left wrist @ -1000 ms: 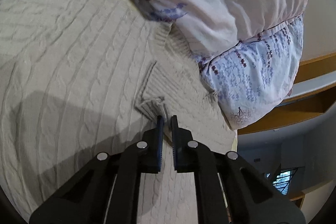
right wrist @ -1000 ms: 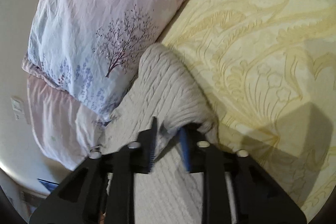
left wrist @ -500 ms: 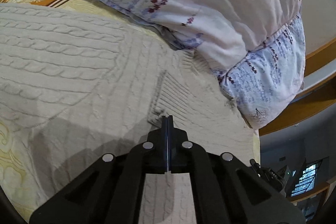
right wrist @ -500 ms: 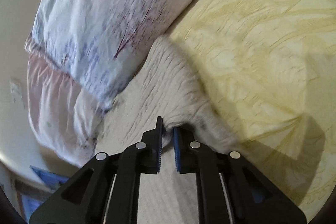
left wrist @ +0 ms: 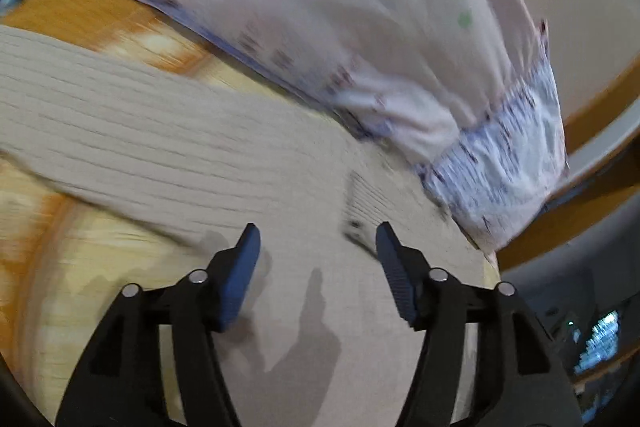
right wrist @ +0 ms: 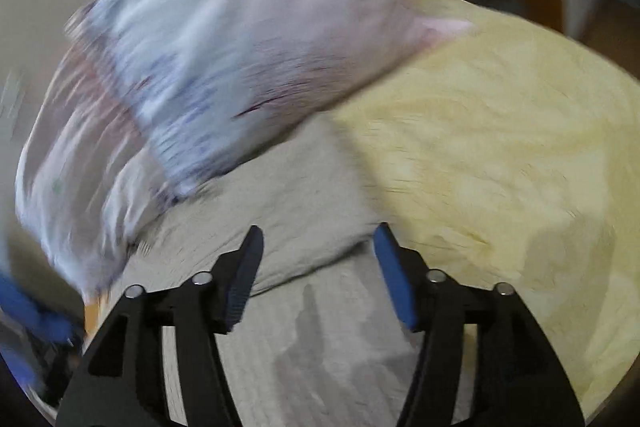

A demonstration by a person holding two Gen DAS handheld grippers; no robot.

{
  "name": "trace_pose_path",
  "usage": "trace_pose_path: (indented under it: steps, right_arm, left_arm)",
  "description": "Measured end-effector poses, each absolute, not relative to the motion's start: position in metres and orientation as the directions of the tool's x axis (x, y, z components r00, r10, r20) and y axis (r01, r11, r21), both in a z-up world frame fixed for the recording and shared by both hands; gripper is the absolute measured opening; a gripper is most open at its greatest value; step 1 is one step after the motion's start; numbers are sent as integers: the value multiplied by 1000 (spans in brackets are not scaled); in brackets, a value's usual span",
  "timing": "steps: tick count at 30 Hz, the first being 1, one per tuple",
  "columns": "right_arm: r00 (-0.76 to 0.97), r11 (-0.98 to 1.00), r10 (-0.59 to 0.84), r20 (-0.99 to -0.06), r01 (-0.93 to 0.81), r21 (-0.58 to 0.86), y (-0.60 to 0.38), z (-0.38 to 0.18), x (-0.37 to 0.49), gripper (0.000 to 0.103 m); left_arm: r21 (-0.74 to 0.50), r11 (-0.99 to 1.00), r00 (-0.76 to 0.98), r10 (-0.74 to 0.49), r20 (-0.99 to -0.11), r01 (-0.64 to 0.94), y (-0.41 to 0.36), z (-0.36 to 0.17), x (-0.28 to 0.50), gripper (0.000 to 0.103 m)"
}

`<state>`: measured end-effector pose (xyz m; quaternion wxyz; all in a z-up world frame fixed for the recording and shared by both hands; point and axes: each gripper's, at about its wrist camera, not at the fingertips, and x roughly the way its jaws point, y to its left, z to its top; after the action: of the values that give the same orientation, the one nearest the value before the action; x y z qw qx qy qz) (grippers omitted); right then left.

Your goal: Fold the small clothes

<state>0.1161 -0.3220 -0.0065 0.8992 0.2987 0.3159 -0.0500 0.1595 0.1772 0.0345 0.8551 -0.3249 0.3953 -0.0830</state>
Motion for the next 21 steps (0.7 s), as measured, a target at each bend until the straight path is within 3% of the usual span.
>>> trace_pose_path:
  steps: [4,10,21]
  right_arm:
    - [762,845,196,-617,188,501,-293,-12,137,65]
    - [713,845,268,-648,148,513,-272,-28,145,65]
    - [713,847,271,-647,143,512,-275,-28,137,71]
  left_arm:
    - [-632,725,731,-269,-627,-274,249,34,128,63]
    - [-676,569,734,-177,-656,-468,324,15,108,62]
    - [-787,318,798,-133,-588,-528,387,-15,113,43]
